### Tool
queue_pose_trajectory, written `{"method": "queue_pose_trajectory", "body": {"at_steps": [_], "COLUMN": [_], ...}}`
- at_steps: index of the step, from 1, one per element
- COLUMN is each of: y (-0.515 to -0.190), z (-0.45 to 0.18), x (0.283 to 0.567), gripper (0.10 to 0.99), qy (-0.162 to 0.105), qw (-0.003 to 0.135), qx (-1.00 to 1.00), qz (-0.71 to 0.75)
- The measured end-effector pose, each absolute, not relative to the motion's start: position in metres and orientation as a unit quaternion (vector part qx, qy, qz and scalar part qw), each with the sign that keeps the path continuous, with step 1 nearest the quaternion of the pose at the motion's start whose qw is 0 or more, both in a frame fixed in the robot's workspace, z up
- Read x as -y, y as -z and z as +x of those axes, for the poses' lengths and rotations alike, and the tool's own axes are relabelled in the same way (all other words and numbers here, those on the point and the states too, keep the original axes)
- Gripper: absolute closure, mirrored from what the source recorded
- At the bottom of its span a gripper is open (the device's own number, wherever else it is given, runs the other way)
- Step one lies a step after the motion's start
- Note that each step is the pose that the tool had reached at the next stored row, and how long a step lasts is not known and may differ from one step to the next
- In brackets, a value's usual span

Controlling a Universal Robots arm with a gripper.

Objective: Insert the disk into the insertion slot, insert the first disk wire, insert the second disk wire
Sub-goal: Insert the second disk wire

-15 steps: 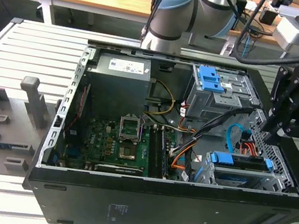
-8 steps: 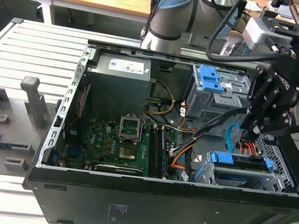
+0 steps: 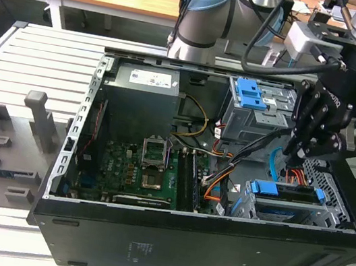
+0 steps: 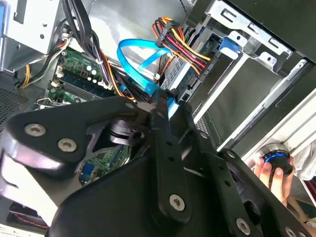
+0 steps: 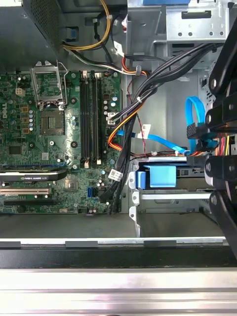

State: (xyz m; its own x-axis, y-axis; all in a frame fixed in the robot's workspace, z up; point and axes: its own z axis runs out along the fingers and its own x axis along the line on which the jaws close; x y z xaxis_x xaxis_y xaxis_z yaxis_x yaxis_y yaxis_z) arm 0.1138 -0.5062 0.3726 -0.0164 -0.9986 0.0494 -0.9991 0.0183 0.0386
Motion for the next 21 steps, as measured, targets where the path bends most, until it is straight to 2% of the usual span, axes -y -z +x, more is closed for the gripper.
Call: {"method": "queue_pose_trajectory", "body": {"at_steps": [2,10,21], "y": [-0.373,-0.364,-0.349], "z": [0.114,0.113,0.122], "x": [0.506,0.525,0.526], "gripper": [0.925,0.925,0.925], "qy": [-0.004,-0.003,-0.003], "qw": [0.031,0.031,0.031], "qx": [0.713,0.713,0.713], "qz": [0.701,0.701,0.701]}}
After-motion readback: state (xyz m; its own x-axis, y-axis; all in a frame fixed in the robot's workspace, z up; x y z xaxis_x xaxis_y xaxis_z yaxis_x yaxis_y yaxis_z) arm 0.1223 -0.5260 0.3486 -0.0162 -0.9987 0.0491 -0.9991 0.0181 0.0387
